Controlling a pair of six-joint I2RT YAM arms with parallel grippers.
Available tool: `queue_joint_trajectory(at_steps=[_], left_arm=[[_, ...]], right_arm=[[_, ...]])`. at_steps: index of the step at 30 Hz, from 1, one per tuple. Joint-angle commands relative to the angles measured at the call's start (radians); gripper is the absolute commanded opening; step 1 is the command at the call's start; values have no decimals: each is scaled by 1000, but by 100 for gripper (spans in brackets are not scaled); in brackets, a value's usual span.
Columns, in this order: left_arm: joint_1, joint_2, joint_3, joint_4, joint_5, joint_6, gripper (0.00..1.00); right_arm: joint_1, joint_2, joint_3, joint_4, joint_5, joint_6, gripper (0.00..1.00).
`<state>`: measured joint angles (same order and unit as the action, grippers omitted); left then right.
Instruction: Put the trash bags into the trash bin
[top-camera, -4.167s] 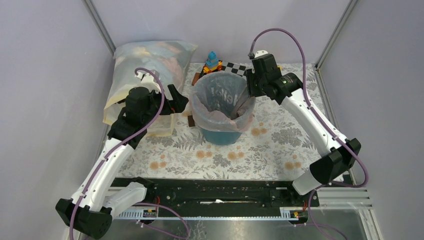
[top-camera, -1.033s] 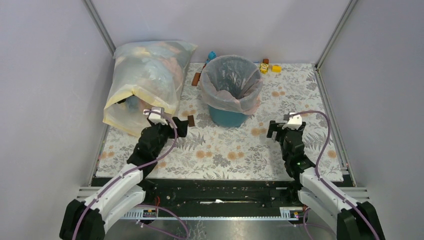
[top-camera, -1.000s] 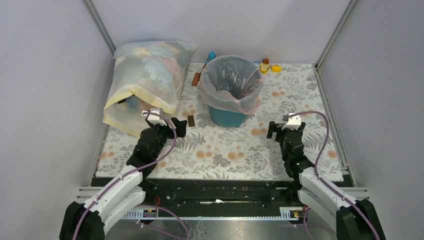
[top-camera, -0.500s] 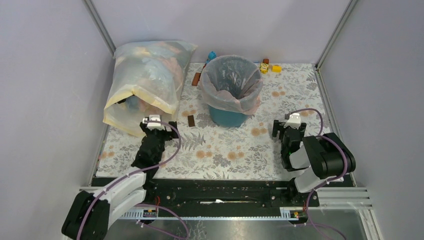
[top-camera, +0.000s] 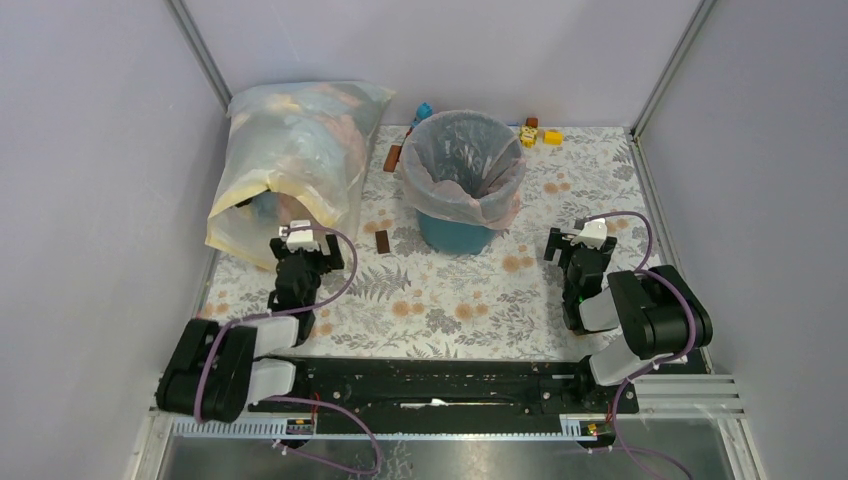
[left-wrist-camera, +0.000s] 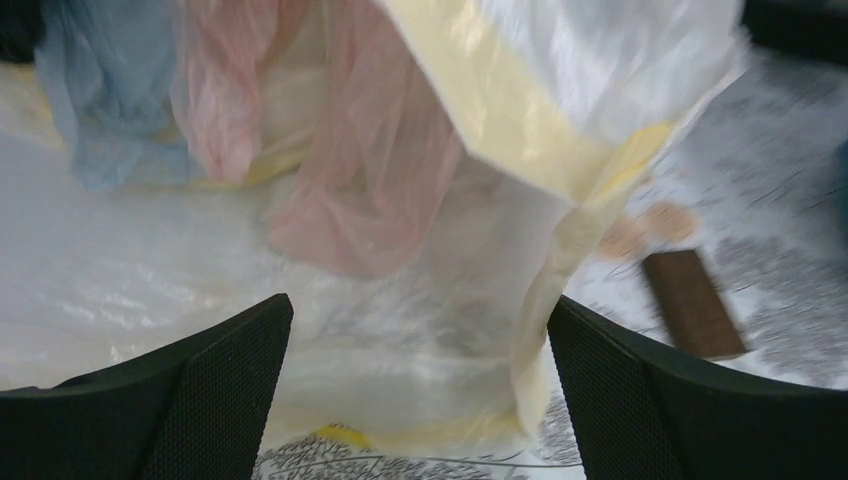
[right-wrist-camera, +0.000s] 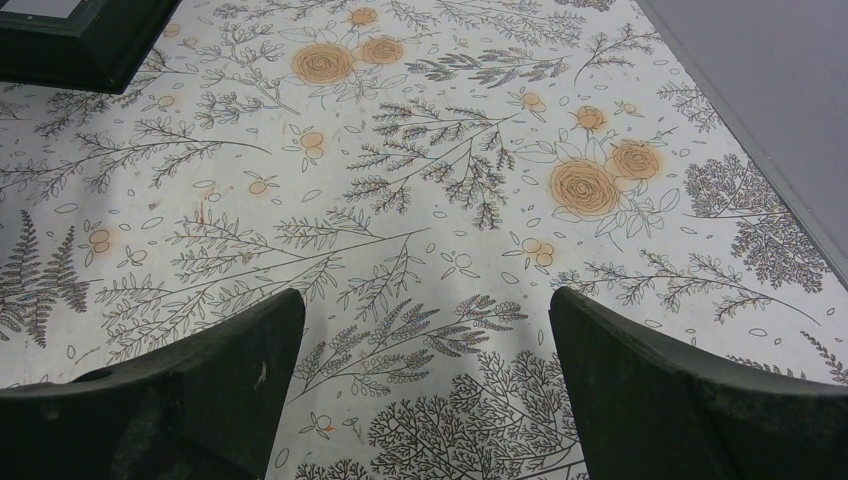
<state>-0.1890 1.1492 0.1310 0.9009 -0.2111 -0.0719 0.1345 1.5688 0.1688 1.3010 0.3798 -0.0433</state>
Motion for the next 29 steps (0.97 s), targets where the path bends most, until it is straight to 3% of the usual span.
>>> queue_joint_trajectory(at_steps=[1, 3, 5, 6, 7, 9, 14, 29], left_arm=[[38, 154, 43, 218, 31, 55, 98], [39, 228, 25, 303, 48, 93, 96], [46, 393, -4, 559, 23, 113, 95], [47, 385, 9, 536, 17, 96, 97], [62, 338, 41, 370, 60, 78, 95], [71, 373, 47, 423, 52, 81, 98], [92, 363, 101, 305, 56, 40, 99], [112, 369, 118, 288, 98, 33, 99]], right_arm=[[-8, -7, 18, 63, 2, 10, 100], [-8, -8, 18, 62, 2, 10, 100], [-7, -7, 19, 63, 2, 10, 100], [-7, -7, 18, 62, 1, 10, 100], [-6, -8, 18, 64, 2, 10, 100], [-7, -6, 19, 62, 2, 10, 100], [-7, -7, 18, 63, 3, 10, 100], [-7, -7, 18, 63, 2, 10, 100]])
